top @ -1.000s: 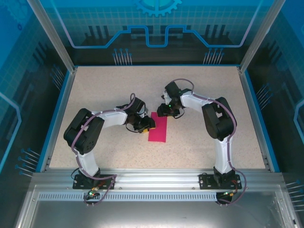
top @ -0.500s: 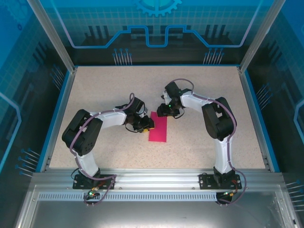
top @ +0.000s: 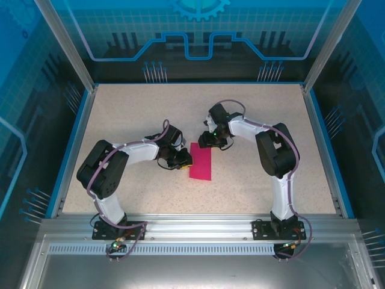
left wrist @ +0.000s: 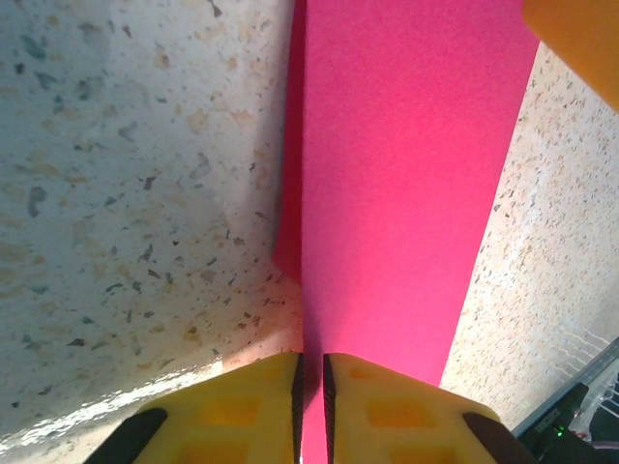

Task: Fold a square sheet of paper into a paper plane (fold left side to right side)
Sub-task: Third fold the triangle at the center of the table.

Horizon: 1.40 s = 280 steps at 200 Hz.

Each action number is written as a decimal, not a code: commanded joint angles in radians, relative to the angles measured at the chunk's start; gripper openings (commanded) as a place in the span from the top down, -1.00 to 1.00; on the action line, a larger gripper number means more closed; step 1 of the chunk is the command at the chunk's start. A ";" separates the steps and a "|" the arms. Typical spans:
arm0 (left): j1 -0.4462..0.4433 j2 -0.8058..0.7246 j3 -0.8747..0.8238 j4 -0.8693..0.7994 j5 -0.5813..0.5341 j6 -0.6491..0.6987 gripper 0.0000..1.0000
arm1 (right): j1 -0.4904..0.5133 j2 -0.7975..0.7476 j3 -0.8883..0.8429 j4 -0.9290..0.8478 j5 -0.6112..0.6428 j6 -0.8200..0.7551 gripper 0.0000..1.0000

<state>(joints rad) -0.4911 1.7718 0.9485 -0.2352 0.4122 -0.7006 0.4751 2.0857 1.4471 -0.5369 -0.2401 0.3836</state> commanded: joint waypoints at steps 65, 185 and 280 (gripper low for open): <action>-0.008 -0.049 -0.005 -0.044 -0.012 -0.031 0.93 | -0.008 -0.190 -0.140 0.112 -0.018 -0.114 -0.36; -0.039 -0.031 0.034 -0.070 -0.020 -0.048 0.96 | 0.546 -0.694 -0.750 0.419 0.456 -0.350 -0.67; -0.044 -0.026 0.046 -0.079 -0.015 -0.046 0.97 | 0.615 -0.438 -0.615 0.500 0.604 -0.479 -0.35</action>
<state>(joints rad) -0.5270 1.7523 0.9680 -0.2844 0.3973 -0.7349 1.0878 1.6146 0.7898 -0.0910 0.3161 -0.0559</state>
